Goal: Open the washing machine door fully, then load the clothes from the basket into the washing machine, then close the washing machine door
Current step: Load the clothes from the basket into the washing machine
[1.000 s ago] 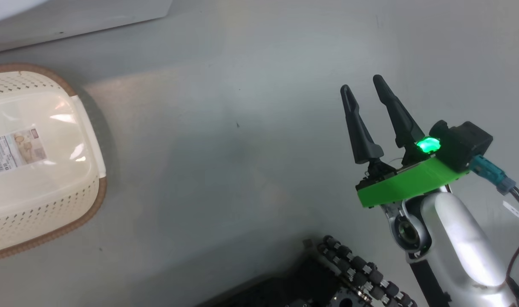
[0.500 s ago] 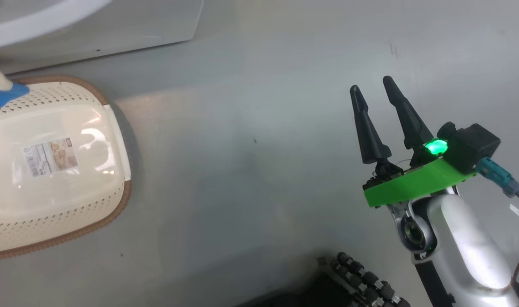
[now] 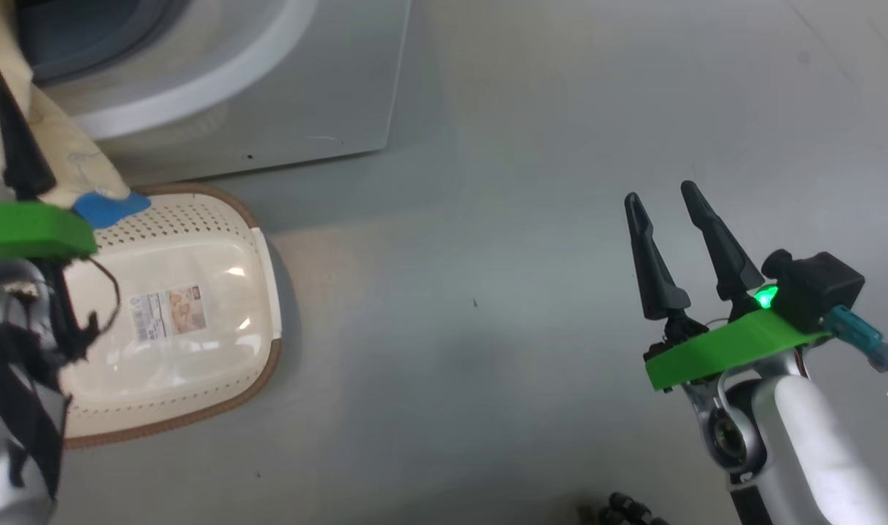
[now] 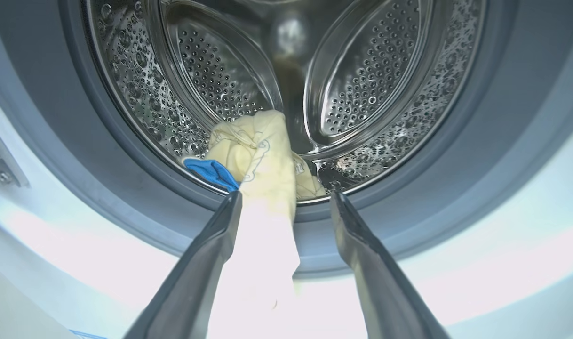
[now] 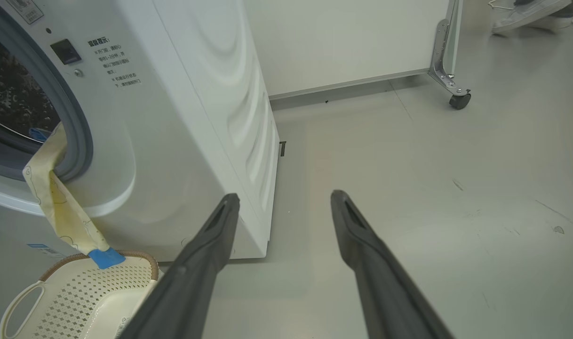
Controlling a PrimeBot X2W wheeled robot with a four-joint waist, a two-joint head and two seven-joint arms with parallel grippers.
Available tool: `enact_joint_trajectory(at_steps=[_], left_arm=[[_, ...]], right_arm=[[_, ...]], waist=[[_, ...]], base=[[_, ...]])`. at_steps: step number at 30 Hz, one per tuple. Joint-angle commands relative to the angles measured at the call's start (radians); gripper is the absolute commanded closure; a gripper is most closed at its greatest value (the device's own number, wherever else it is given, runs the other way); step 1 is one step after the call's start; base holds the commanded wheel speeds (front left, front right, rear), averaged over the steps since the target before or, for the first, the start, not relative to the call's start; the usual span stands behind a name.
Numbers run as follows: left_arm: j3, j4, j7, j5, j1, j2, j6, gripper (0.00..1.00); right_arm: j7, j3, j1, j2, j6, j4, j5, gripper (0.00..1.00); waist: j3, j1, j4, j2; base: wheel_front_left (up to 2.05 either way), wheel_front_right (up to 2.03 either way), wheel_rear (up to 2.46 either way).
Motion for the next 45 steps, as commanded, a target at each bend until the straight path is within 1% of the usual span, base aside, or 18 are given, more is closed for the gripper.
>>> enact_joint_trajectory(at_steps=[1, 6, 8, 13, 17, 24, 32, 38, 45], left_arm=[[0.028, -0.052, -0.011, 0.008, 0.037, 0.023, 0.065, 0.0], [0.012, -0.162, -0.021, 0.026, 0.22, -0.048, 0.108, 0.0], [0.007, -0.202, -0.022, 0.038, 0.293, -0.067, 0.124, 0.0], [-0.013, -0.292, -0.023, 0.062, 0.446, -0.108, 0.139, 0.0], [-0.035, -0.333, -0.023, 0.083, 0.54, -0.129, 0.146, 0.0], [-0.044, -0.365, -0.023, 0.097, 0.65, -0.137, 0.167, 0.0], [-0.04, -0.399, -0.019, 0.088, 0.733, -0.138, 0.181, 0.0], [-0.049, -0.414, -0.006, 0.08, 0.766, -0.141, 0.185, 0.0], [-0.057, -0.422, 0.0, 0.076, 0.77, -0.142, 0.185, 0.0]], right_arm=[[0.006, 0.008, 0.027, -0.012, 0.0, -0.035, -0.011, 0.0], [0.036, 0.004, 0.056, -0.02, 0.0, -0.055, -0.03, 0.0], [0.047, 0.009, 0.066, -0.024, 0.0, -0.059, -0.035, 0.0], [0.07, 0.002, 0.091, -0.032, 0.0, -0.07, -0.044, 0.0], [0.086, -0.005, 0.112, -0.034, 0.0, -0.075, -0.053, 0.0], [0.111, -0.029, 0.157, -0.035, 0.0, -0.083, -0.068, 0.0], [0.14, -0.047, 0.206, -0.031, 0.0, -0.102, -0.084, 0.0], [0.16, -0.053, 0.236, -0.03, 0.0, -0.12, -0.094, 0.0], [0.174, -0.051, 0.245, -0.028, 0.0, -0.136, -0.098, 0.0]], waist=[[-0.049, 0.0002, 0.03, -0.0001], [-0.113, 0.0002, 0.056, -0.0001], [-0.14, 0.0002, 0.063, -0.0001], [-0.203, 0.0002, 0.081, -0.0001], [-0.254, 0.0002, 0.094, -0.0001], [-0.338, 0.0002, 0.113, -0.0001], [-0.413, 0.0002, 0.129, -0.0001], [-0.452, 0.0002, 0.14, -0.0001], [-0.467, 0.0002, 0.139, -0.0001]], base=[[0.0, 0.0, 0.0], [0.0, 0.0, 0.0], [0.0, 0.0, 0.0], [0.0, 0.0, 0.0], [0.0, 0.0, 0.0], [0.0, 0.0, 0.0], [0.0, 0.0, 0.0], [0.0, 0.0, 0.0], [0.0, 0.0, 0.0]])
